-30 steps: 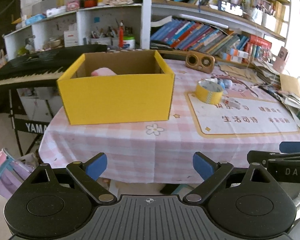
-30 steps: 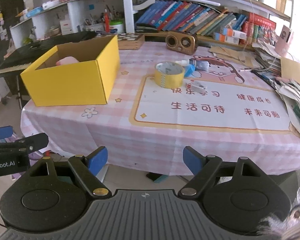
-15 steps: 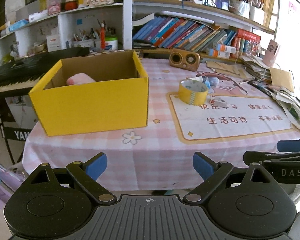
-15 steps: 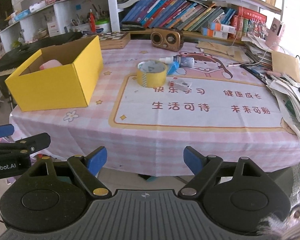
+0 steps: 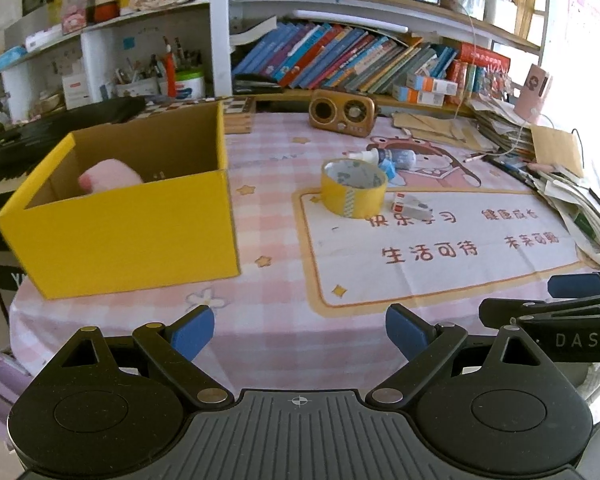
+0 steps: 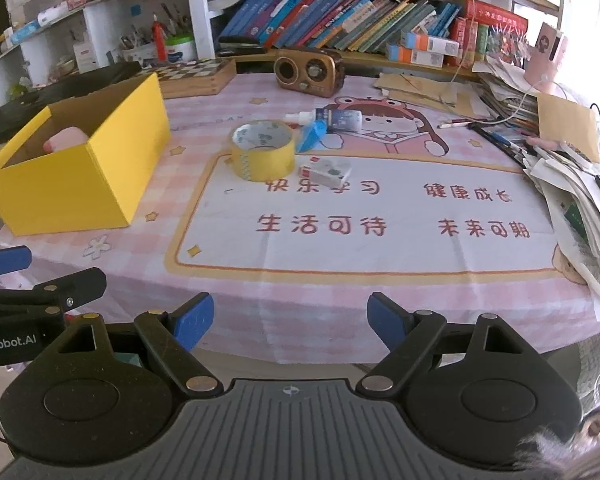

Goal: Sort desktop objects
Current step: 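Move both tools back toward the tape roll and small white box, then grasp the yellow tape roll with the left tool while the right tool grasps the small white box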

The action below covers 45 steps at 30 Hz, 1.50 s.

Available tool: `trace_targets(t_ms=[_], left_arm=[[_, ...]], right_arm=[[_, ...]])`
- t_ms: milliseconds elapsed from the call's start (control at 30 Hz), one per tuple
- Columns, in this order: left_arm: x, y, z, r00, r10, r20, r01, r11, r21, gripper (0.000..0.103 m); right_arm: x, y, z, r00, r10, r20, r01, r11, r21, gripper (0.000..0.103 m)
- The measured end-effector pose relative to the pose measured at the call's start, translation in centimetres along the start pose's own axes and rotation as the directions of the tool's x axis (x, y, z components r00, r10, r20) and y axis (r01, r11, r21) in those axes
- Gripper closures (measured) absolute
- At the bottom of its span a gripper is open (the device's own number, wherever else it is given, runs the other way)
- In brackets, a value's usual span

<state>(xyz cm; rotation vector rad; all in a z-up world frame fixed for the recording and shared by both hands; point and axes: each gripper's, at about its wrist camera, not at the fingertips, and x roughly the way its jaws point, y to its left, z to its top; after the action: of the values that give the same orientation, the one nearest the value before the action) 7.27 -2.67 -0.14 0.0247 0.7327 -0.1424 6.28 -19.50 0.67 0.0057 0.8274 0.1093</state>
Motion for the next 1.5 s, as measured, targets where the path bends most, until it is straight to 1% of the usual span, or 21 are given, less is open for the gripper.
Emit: trace_targets(t_ms=[333, 533, 733, 933, 1033, 1133, 1200, 1300, 1400, 1500], left_arm=[[3.1, -3.4, 2.1, 1.0, -0.011, -0.015, 0.011, 1.0, 0.004, 0.008], [4.8, -5.0, 3.3, 1.0, 0.008, -0.021, -0.008, 1.0, -0.014, 0.008], [6.2, -6.0, 4.5, 0.998, 0.048, -0.029, -0.049, 0.998, -0.034, 0.008], [7.4, -6.6, 5.7, 0.995, 0.09, -0.035, -0.092, 0.994, -0.054, 0.008], [8.1, -6.6, 6.3, 0.994, 0.1, -0.04, -0.103, 0.992, -0.078, 0.008], [9.3, -6.6, 6.9, 0.997, 0.071, -0.032, -0.074, 0.991, -0.113, 0.008], [10.4, -6.6, 7.5, 0.996, 0.081, -0.03, -0.084, 0.989, -0.119, 0.008], [11.8, -6.3, 8.5, 0.995, 0.097, -0.02, -0.098, 0.986, -0.134, 0.008], [13.2, -6.0, 9.5, 0.996, 0.088, -0.012, -0.089, 0.984, -0.155, 0.008], [14.6, -5.9, 10.3, 0.997, 0.08, 0.0, -0.079, 0.986, -0.144, 0.008]], right_arm=[[2.2, -3.9, 2.4, 1.0, -0.002, -0.021, 0.002, 1.0, -0.01, 0.02], [3.8, -6.0, 4.0, 0.999, 0.014, -0.034, -0.015, 0.999, -0.031, 0.02], [5.5, -7.7, 5.5, 0.998, 0.051, -0.04, -0.052, 0.998, -0.045, 0.02], [7.4, -8.5, 7.1, 0.992, 0.111, -0.055, -0.115, 0.99, -0.08, 0.02], [8.5, -8.8, 7.8, 0.988, 0.138, -0.064, -0.144, 0.985, -0.098, 0.02], [9.8, -9.3, 8.4, 0.981, 0.188, -0.041, -0.192, 0.973, -0.127, 0.022], [11.1, -9.8, 8.8, 0.975, 0.22, -0.018, -0.22, 0.962, -0.16, 0.023], [13.1, -10.3, 9.6, 0.967, 0.255, -0.015, -0.253, 0.947, -0.201, 0.025], [14.7, -10.5, 10.4, 0.958, 0.286, -0.011, -0.279, 0.927, -0.249, 0.025], [15.9, -10.3, 10.8, 0.953, 0.304, -0.001, -0.288, 0.901, -0.324, 0.025]])
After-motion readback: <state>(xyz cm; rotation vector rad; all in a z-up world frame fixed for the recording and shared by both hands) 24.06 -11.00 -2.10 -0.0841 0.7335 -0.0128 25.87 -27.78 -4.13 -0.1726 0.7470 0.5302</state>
